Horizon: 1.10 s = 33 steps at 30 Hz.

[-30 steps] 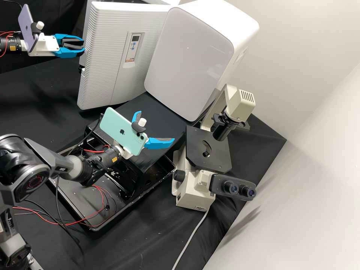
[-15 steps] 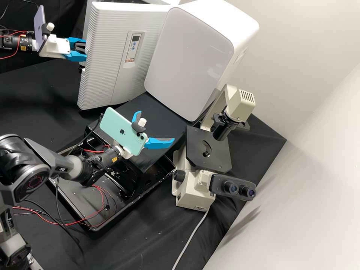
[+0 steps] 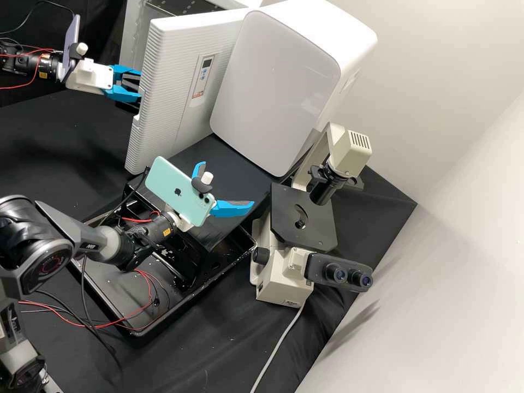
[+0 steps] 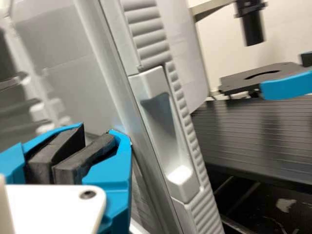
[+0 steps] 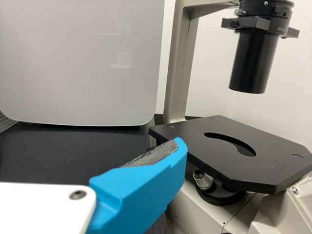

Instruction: Open the incubator door

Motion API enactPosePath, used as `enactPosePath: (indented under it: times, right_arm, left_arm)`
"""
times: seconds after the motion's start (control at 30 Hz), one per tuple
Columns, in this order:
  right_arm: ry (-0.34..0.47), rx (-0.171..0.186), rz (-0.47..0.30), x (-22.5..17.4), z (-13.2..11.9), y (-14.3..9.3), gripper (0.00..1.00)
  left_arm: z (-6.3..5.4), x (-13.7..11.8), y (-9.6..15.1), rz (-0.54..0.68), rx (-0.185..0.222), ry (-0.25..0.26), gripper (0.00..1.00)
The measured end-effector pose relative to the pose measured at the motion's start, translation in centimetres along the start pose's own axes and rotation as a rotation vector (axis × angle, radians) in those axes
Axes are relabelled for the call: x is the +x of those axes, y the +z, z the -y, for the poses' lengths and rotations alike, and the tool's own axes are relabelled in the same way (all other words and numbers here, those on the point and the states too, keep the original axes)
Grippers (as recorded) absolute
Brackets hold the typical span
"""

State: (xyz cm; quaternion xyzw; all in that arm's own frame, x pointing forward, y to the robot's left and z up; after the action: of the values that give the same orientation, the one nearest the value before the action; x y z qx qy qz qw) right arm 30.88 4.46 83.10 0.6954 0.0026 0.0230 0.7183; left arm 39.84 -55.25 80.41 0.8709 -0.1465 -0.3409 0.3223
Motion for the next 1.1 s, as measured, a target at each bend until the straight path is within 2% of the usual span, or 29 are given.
enactPosePath:
  times: [0.2,0.33,0.57,0.7,0.8,0.83,0.87,0.9,1.0,1.1]
  right_arm:
    - [0.0,0.0,0.0,0.0,0.0,0.0,1.0]
    - [0.0,0.0,0.0,0.0,0.0,0.0,1.0]
    - [0.0,0.0,0.0,0.0,0.0,0.0,1.0]
    - [0.0,0.0,0.0,0.0,0.0,0.0,1.0]
    - [0.0,0.0,0.0,0.0,0.0,0.0,1.0]
    - [0.0,0.0,0.0,0.0,0.0,0.0,1.0]
    - [0.0,0.0,0.0,0.0,0.0,0.0,1.0]
    - [0.0,0.0,0.0,0.0,0.0,0.0,1.0]
    - [0.0,0.0,0.0,0.0,0.0,0.0,1.0]
    - [0.0,0.0,0.0,0.0,0.0,0.0,1.0]
  left_arm:
    - [-0.3,0.9,-0.1,0.043,0.019,0.027,0.0]
    - [-0.4,1.5,-0.4,0.044,-0.002,0.037,0.0]
    - [-0.4,1.5,-0.5,0.041,-0.003,0.038,0.0]
    - [0.0,1.4,-0.3,0.04,-0.016,0.028,0.0]
    - [0.6,1.1,-0.3,0.021,-0.04,0.022,0.0]
    - [0.6,1.0,-0.3,0.005,-0.043,0.023,0.0]
    - [0.9,0.7,-0.4,-0.041,-0.019,0.011,0.0]
    - [0.8,0.4,-0.6,-0.078,-0.018,0.018,0.0]
    - [0.7,-1.4,-1.5,-0.257,0.011,0.028,0.0]
    - [0.4,-3.9,-2.5,-0.414,-0.018,0.06,0.0]
